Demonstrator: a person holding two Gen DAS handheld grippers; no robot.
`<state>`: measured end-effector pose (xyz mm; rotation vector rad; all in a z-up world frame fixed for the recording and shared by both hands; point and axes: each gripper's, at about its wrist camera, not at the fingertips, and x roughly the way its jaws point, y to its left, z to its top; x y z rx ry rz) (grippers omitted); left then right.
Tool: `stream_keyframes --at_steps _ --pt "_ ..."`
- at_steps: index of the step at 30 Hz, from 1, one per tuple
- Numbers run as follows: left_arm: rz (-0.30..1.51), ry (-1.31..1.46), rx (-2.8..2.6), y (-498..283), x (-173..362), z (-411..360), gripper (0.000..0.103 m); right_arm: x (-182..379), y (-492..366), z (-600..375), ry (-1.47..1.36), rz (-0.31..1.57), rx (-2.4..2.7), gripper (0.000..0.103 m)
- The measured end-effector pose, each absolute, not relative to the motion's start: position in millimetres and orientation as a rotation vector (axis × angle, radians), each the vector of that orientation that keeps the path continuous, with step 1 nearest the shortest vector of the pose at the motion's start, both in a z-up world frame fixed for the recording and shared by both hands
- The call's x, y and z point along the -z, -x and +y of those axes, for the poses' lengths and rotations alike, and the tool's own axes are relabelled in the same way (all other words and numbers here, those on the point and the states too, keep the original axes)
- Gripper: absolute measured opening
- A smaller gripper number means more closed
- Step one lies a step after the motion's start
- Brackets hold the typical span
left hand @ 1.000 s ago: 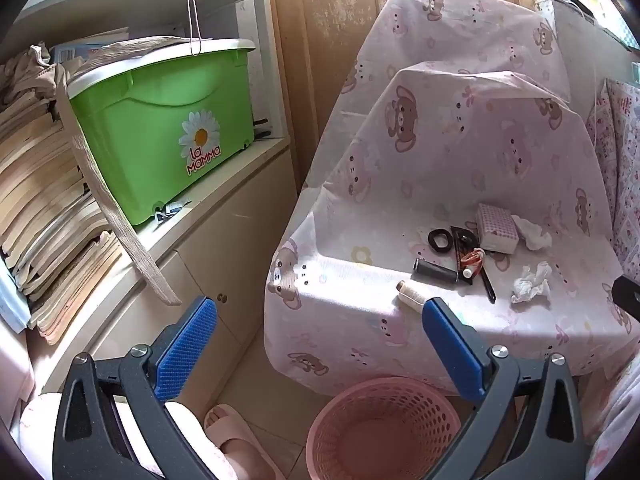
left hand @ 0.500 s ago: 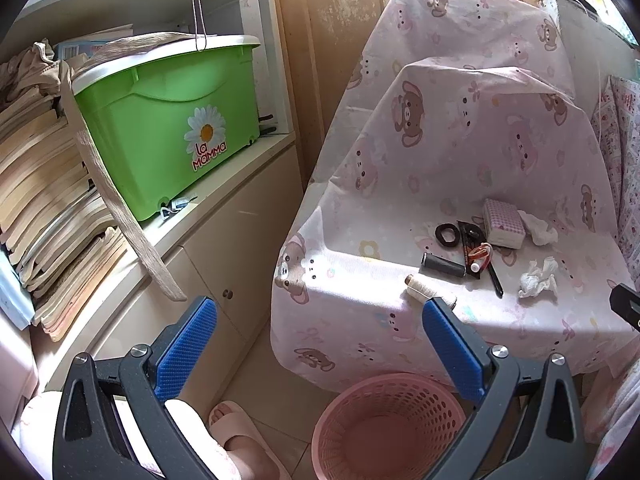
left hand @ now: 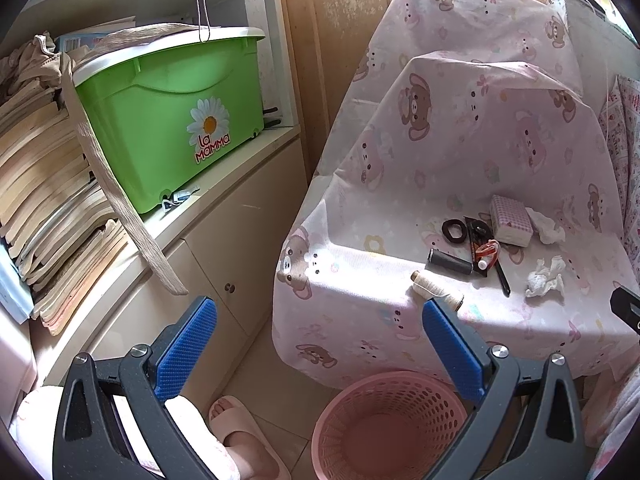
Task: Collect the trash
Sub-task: 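Move both tools toward the items on the pink chair seat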
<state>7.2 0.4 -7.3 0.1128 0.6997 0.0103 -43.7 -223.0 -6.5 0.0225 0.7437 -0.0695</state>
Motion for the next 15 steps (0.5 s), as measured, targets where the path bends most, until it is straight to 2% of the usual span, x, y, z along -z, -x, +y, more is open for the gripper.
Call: stream_keyframes --at_steps 15 --pt "0.727 -0.108 -0.003 -9.9 11.1 -2.3 0.102 10.8 39.2 -220.9 -0.050 0.770 0.030 0.103"
